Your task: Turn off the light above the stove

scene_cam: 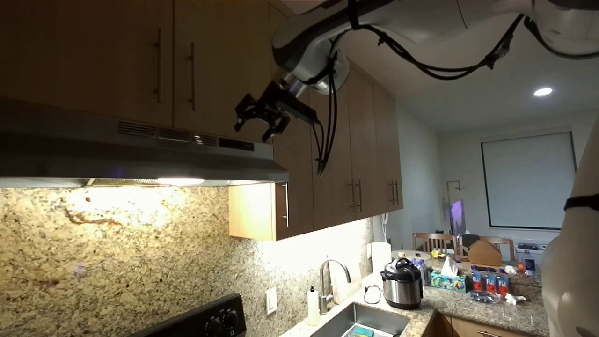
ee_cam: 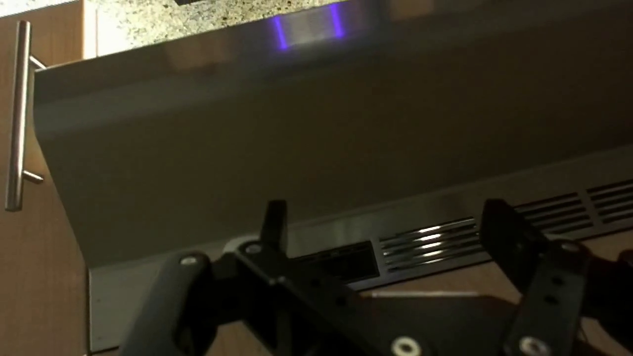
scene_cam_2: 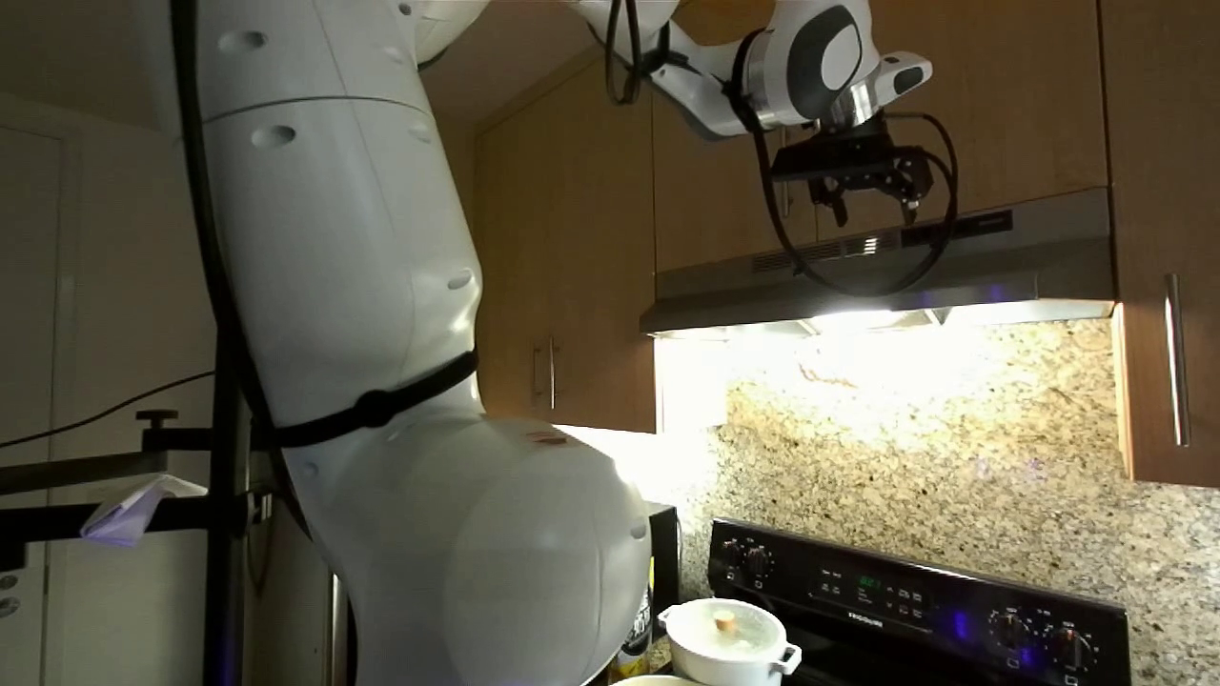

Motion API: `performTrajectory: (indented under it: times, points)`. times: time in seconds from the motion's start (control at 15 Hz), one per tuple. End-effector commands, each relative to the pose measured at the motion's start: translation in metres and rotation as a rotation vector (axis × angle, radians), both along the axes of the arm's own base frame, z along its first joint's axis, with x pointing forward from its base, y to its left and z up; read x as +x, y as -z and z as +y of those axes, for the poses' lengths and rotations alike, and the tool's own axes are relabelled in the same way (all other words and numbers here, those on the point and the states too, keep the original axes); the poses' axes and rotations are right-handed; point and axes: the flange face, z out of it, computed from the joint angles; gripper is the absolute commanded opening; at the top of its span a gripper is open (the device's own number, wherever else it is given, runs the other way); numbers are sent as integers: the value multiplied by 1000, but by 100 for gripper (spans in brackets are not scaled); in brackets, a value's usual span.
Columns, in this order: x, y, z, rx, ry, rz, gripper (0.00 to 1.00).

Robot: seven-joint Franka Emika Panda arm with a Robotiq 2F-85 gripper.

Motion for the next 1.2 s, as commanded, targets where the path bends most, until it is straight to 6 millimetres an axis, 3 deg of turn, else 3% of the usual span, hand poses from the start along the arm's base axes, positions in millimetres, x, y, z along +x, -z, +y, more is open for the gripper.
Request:
performTrajectory:
  times: [0.0,0.6,1.13]
  points:
    - [16,11,-5,82,48,-11,100]
    - [46,10,0,292,105,-169,100]
    - [49,9,1,279,101,-163,100]
